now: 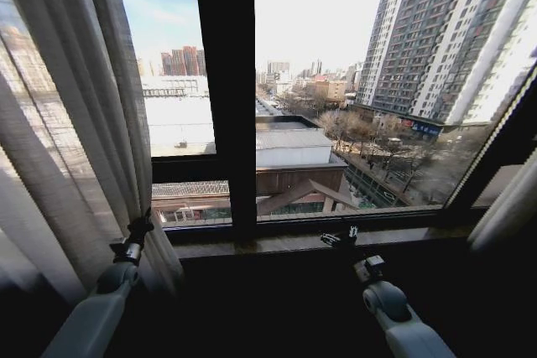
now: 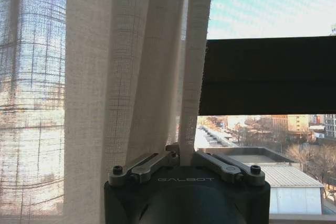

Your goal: Open the curtains by pulling them apart, changing their state from closed to fully open.

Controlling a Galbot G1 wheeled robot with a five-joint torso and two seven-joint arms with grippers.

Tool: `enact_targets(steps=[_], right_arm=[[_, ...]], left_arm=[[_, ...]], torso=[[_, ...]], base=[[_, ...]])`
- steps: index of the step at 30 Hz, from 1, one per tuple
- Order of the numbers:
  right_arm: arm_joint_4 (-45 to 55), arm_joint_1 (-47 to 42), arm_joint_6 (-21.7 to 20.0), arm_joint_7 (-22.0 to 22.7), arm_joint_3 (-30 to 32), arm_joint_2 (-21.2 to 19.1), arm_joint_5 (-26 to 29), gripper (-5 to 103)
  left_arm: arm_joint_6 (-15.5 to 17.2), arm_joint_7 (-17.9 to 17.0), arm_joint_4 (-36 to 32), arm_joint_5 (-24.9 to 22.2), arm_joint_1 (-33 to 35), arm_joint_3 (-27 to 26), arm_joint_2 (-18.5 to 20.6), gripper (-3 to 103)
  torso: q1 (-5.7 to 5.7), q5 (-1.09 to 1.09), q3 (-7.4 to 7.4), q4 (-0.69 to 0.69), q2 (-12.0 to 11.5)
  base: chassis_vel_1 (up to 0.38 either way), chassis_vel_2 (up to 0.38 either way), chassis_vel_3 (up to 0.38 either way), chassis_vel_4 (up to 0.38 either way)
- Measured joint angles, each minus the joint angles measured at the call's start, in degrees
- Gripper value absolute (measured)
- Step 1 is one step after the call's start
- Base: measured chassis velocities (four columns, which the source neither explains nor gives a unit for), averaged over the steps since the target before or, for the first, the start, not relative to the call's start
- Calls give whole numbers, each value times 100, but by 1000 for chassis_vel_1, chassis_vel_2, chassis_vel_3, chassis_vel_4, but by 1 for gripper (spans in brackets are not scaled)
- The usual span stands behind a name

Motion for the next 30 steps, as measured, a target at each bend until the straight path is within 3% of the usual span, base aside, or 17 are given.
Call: enact_targets(steps=[30], right_arm=[[0, 0, 0, 0, 0, 0, 0, 100]], left_arm=[[-108, -104, -161, 81, 254, -152, -70, 0]], torso=[[1, 0, 0, -1, 0]], base=[[351, 342, -347, -341]])
